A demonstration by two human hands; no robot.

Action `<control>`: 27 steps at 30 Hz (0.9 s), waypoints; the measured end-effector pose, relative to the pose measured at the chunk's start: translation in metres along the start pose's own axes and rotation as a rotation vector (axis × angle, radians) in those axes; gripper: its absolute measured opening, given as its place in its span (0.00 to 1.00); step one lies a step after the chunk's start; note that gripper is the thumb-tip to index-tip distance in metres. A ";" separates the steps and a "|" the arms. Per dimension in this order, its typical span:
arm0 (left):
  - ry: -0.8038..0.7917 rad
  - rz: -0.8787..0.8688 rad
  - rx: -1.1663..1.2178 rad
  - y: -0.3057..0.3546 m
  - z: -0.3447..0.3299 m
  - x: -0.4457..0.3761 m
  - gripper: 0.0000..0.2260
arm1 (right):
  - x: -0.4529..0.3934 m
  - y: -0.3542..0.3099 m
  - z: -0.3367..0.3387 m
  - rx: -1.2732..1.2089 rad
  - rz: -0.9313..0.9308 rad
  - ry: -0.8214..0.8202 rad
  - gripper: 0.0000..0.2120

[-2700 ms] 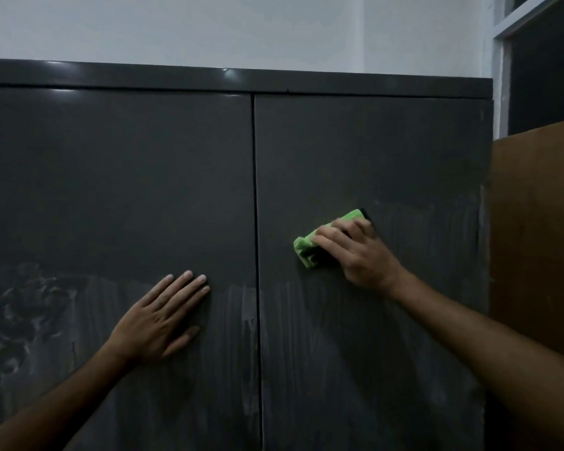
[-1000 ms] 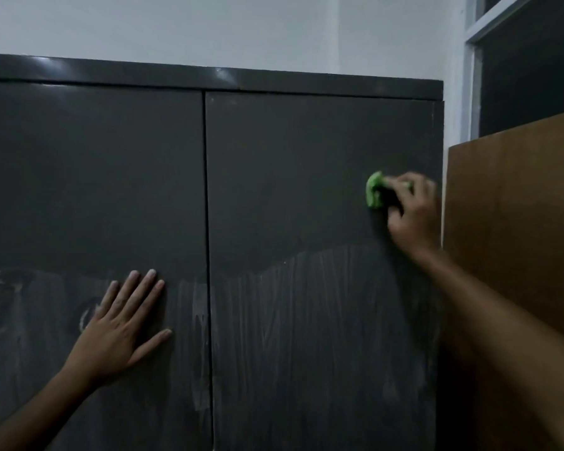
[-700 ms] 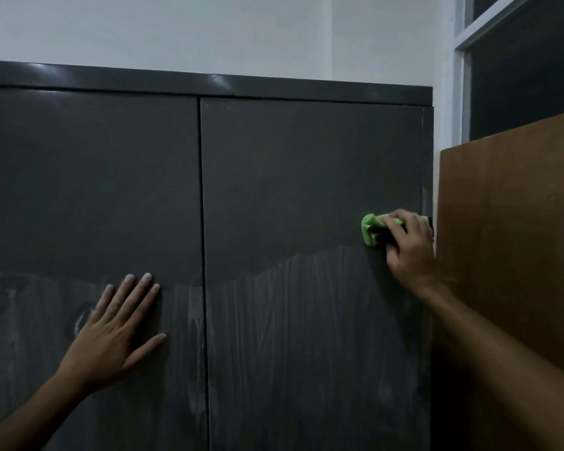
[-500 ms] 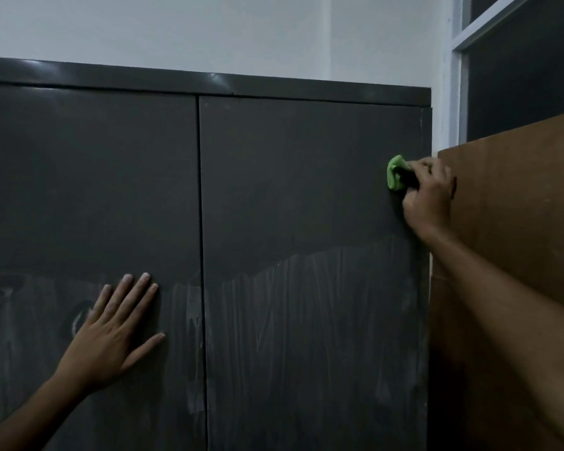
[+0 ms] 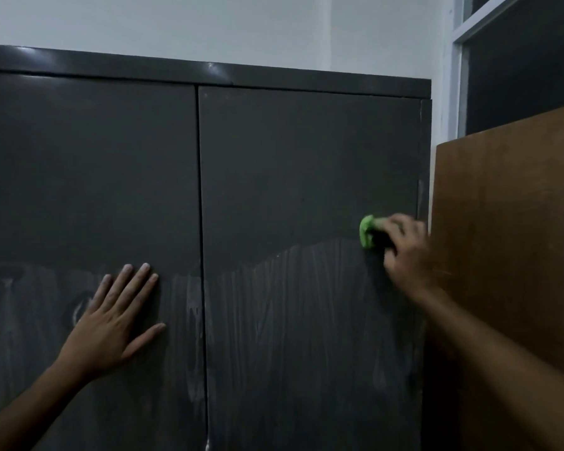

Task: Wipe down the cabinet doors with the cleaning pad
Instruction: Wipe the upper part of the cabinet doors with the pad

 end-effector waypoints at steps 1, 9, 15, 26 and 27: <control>0.000 -0.006 -0.005 0.000 0.001 0.000 0.41 | 0.027 0.001 -0.008 0.051 0.075 -0.054 0.29; -0.017 -0.005 -0.012 -0.001 -0.002 0.001 0.41 | -0.023 0.008 0.016 -0.069 -0.119 0.065 0.27; -0.027 -0.014 -0.006 -0.002 -0.002 0.000 0.41 | 0.050 0.019 -0.007 0.055 0.121 -0.109 0.29; -0.027 -0.015 0.013 0.001 0.000 0.001 0.41 | 0.064 -0.014 -0.025 0.001 0.297 -0.246 0.28; -0.022 -0.016 0.018 0.003 0.002 0.001 0.41 | 0.060 -0.010 -0.024 -0.043 0.250 -0.263 0.27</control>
Point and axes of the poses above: each hand's wrist, its own x-axis away from the middle knuckle, its own z-axis out of the back of the hand, y = z × x, the point moved 4 cm from there along -x, towards the middle knuckle, and after that the axes turned 5 degrees about -y, right-handed, at the moved point
